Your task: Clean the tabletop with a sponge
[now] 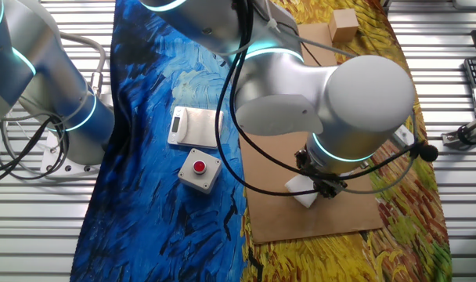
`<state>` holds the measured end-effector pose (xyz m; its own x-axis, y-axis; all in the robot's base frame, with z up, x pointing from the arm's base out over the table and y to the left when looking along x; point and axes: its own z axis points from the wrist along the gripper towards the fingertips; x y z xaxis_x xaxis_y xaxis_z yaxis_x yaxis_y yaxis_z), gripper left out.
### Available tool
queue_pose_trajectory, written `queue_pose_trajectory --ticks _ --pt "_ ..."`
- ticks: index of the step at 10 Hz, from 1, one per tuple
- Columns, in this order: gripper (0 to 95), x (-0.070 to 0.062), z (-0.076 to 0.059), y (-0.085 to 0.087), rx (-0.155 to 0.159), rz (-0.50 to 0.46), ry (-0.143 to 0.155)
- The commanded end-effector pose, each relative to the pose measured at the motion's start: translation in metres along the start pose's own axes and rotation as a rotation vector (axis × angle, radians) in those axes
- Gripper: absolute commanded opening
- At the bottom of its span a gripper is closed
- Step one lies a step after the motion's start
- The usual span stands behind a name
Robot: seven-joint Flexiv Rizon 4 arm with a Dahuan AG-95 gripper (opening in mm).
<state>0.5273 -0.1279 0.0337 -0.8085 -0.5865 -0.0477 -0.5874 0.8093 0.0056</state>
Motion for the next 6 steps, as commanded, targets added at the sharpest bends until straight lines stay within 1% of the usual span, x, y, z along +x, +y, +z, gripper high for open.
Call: queue_pose_trajectory --ticks 1,2,6 --pt "38.0 0.0000 -0.0002 -0.0001 -0.002 0.053 0.005" --pt "38.0 0.0000 -0.0002 -0.0001 -0.002 0.072 0.005" --pt "38.0 0.0001 -0.0004 -0.0002 0.000 0.196 0.006"
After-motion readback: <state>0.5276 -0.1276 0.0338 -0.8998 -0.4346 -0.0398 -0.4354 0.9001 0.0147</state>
